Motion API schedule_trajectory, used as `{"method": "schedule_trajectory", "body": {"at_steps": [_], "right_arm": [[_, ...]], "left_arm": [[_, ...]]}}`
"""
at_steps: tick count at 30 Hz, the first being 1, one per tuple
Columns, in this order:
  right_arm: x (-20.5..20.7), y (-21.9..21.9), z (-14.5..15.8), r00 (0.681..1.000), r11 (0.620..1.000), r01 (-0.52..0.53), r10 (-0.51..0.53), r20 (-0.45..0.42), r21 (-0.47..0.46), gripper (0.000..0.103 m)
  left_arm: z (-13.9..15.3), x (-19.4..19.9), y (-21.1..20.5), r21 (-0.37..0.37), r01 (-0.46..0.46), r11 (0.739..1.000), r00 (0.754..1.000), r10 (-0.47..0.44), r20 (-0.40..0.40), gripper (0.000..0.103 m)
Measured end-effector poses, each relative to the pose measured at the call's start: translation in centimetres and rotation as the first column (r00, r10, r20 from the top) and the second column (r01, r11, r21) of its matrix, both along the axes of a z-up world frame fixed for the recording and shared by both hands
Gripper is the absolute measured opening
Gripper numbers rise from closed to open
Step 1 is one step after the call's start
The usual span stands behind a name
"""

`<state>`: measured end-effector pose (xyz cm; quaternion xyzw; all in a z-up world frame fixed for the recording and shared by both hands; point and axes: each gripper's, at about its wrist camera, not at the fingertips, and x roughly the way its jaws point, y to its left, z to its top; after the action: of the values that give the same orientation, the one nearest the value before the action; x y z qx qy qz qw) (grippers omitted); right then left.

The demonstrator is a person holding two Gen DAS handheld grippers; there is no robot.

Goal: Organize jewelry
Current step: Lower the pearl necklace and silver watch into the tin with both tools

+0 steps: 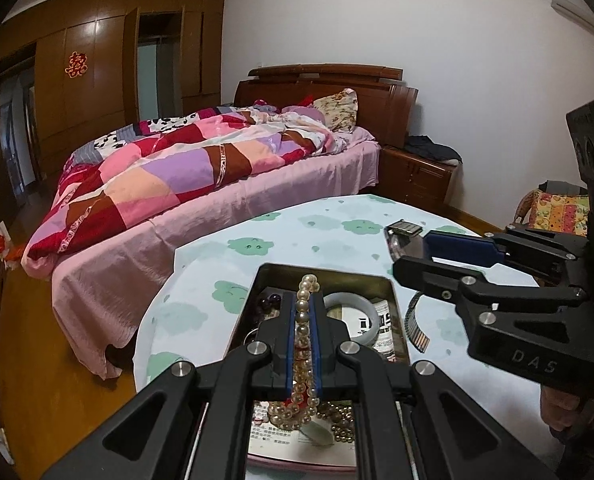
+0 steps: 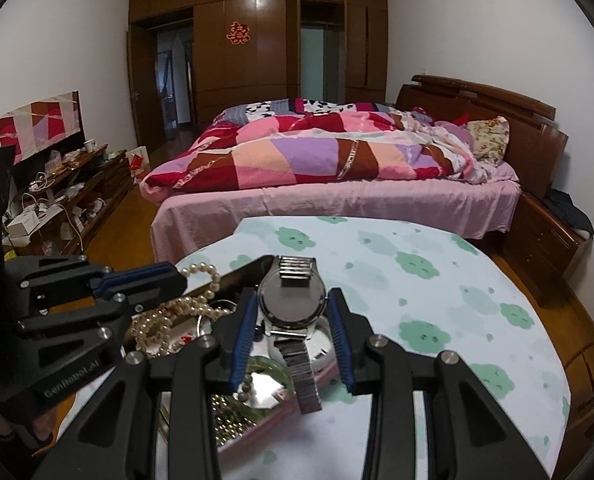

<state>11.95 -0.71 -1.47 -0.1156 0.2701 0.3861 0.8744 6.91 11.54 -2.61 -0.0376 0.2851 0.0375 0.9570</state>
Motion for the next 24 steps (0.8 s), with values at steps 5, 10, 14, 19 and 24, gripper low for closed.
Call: {"method": "schedule_trajectory", "body": {"at_steps": [5, 10, 14, 19, 24], "right_arm": [[0.2, 0.9, -0.4, 1.000, 1.000, -0.010, 0.010, -0.009, 0.001, 0.038], [0.7, 1.8, -1.4, 0.999, 1.000, -0.014, 0.014, -0.032, -0.004, 0.038], [1.0, 2.3, -2.4, 0.998, 1.000, -0.016, 0.016, -0.056, -0.008, 0.038], [1.4, 2.8, -3.4, 0.995, 0.999, -0.026, 0.024, -0.098, -0.020, 0.038], [1.4, 3.1, -4.4, 0.992, 0.998, -0.036, 0.031, -0.125, -0.043, 0.038]], "left_arm": [[-0.8, 0.2, 0.3, -0.010, -0.007, 1.000, 1.000, 0.007, -0.015, 0.005], [-1.9, 0.6, 0.5, -0.022, -0.014, 1.000, 0.999, 0.013, -0.040, 0.005], [-2.5, 0.8, 0.5, -0.024, -0.015, 1.000, 0.998, 0.014, -0.056, 0.005], [-3.5, 1.2, 0.6, -0.027, -0.017, 0.999, 0.996, 0.015, -0.082, 0.005], [-4.4, 1.4, 0.9, -0.030, -0.025, 0.999, 0.994, 0.022, -0.108, 0.005]]}}
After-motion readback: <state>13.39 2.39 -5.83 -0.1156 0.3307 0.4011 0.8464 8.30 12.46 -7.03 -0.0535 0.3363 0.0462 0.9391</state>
